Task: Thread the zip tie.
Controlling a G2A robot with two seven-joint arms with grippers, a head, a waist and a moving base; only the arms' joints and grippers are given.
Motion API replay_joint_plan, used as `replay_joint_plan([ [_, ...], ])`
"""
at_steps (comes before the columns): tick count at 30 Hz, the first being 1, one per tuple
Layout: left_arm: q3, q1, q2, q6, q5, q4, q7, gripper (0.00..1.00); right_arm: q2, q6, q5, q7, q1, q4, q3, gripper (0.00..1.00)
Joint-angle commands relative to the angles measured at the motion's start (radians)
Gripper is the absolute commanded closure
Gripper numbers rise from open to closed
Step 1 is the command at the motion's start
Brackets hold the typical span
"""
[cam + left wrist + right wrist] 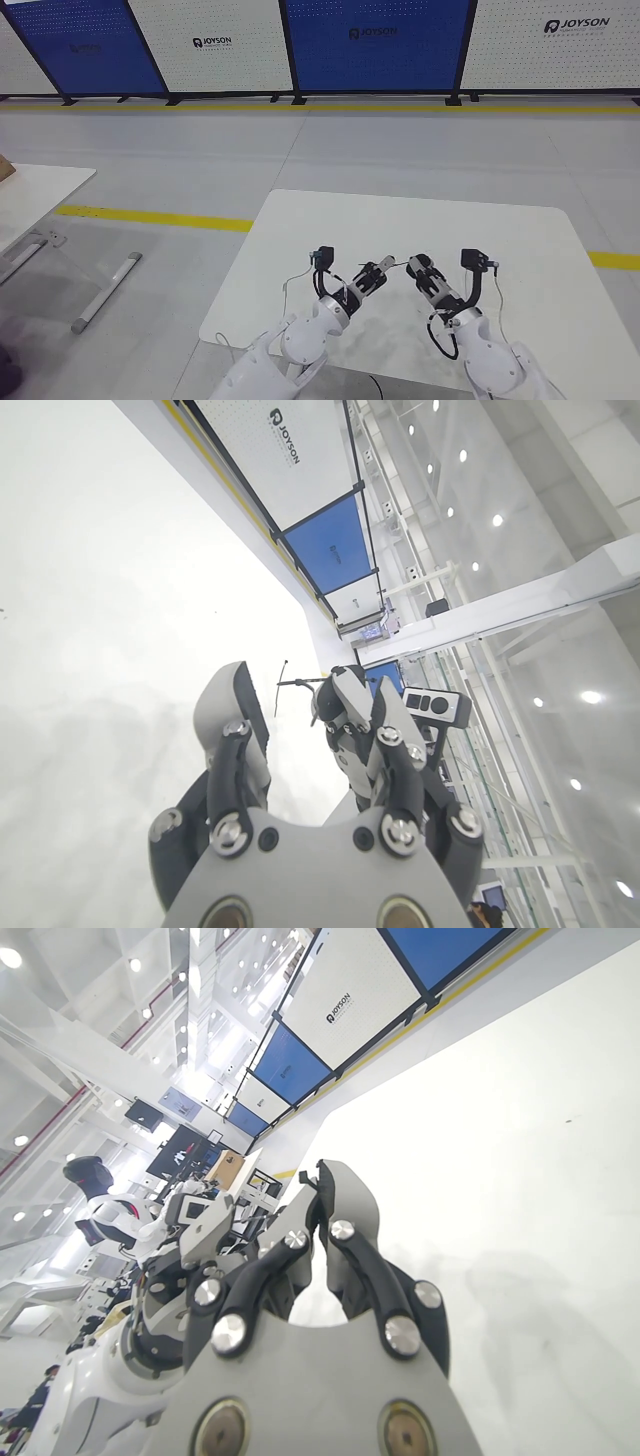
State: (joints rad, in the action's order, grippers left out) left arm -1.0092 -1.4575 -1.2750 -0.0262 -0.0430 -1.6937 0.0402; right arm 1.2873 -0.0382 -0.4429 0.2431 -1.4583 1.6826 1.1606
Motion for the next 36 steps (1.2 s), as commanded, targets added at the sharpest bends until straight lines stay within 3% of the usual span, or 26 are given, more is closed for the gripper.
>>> replay_joint_plan([
  [1,-0.003,-0.001,0.0,0.004,0.006,0.0,-0.003,0.75,0.0,0.0,0.0,-0.002,-0.001,0.0,0.003,1.0],
  [2,-0.003,-0.001,0.0,0.005,0.008,0.0,-0.003,0.76,0.0,0.0,0.0,-0.002,-0.001,0.001,0.004,1.0],
  [5,-0.004,-0.001,-0.001,0.007,0.008,0.0,-0.004,0.91,0.0,0.001,0.0,-0.004,-0.003,0.002,0.007,1.0],
  [10,-0.007,-0.001,-0.001,0.009,0.012,0.001,-0.006,1.0,0.0,-0.001,0.001,-0.006,-0.005,0.004,0.008,1.0],
  [20,-0.008,-0.001,-0.002,0.01,0.009,0.001,-0.002,1.0,0.001,-0.005,0.003,-0.012,-0.008,0.003,0.011,1.0],
  [21,-0.008,-0.002,-0.002,0.01,0.009,0.001,-0.001,0.87,0.001,-0.006,0.003,-0.013,-0.009,0.003,0.011,1.0],
  [24,-0.009,-0.005,-0.002,0.018,0.01,-0.001,0.0,0.81,0.001,-0.007,0.003,-0.016,-0.011,0.003,0.011,1.0],
  [32,-0.015,-0.014,0.0,0.027,0.011,-0.002,0.005,0.8,0.001,-0.01,-0.001,-0.021,-0.018,0.004,0.012,1.0],
  [36,-0.018,-0.018,0.0,0.031,0.013,-0.001,0.003,0.88,0.001,-0.011,-0.004,-0.024,-0.02,0.004,0.01,1.0],
])
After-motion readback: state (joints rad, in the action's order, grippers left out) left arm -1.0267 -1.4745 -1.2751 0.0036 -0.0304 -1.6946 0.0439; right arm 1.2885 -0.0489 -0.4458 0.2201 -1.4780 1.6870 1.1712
